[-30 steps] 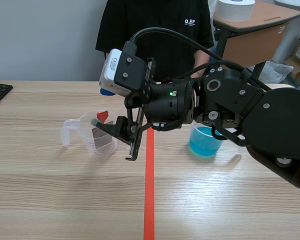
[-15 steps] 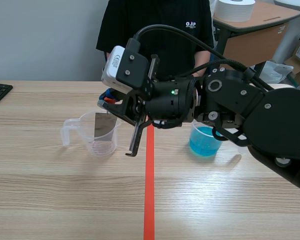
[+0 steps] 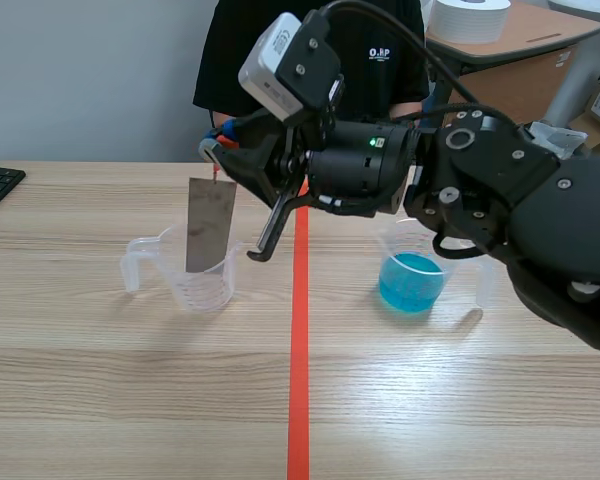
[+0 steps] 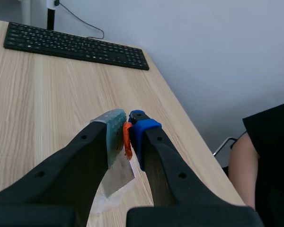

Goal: Do the redox reaction experiment.
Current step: 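Lift the metal plate out of the left beaker, then move the plate over the blue solution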

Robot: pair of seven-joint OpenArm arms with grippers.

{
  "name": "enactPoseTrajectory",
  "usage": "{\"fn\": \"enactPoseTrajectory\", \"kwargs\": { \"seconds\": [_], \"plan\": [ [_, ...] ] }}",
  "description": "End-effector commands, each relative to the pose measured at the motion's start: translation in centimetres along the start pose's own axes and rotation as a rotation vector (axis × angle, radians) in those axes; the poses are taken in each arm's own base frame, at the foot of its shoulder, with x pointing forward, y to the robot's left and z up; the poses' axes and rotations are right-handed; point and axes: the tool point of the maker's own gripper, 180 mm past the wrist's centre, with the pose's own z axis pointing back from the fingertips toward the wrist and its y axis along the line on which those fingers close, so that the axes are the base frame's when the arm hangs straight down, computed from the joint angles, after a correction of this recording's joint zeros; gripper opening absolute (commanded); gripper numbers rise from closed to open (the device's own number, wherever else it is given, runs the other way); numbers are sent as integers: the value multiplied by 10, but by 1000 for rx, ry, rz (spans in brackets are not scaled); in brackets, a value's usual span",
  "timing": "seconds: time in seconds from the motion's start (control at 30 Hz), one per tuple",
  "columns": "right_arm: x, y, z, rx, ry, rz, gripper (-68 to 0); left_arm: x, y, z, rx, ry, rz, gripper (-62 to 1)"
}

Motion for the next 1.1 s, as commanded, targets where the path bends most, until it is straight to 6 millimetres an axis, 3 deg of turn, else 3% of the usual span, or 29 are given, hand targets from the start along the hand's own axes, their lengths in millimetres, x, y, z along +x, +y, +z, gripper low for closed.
{"fn": "enactPoseTrajectory", "kwargs": {
  "seconds": [0.0,0.23,0.47,0.6,0.87,1.07],
  "plan": [
    [26,-13,0,-9,-58,27,-658,4,1,1,-3,-17,-5,14],
    [53,-30,8,-23,-60,13,-658,3,0,1,-7,-10,-26,13],
    [77,-43,21,-19,-29,9,-658,3,0,1,-7,-7,-26,-283],
    [81,-54,31,-40,20,-13,-658,3,0,1,-7,-7,-26,-408],
    [91,-80,62,-109,83,-45,-658,3,0,1,-7,-8,-26,-561],
    [91,-95,91,-140,148,-21,-658,3,0,1,-7,-8,-26,-562]
  ]
}}
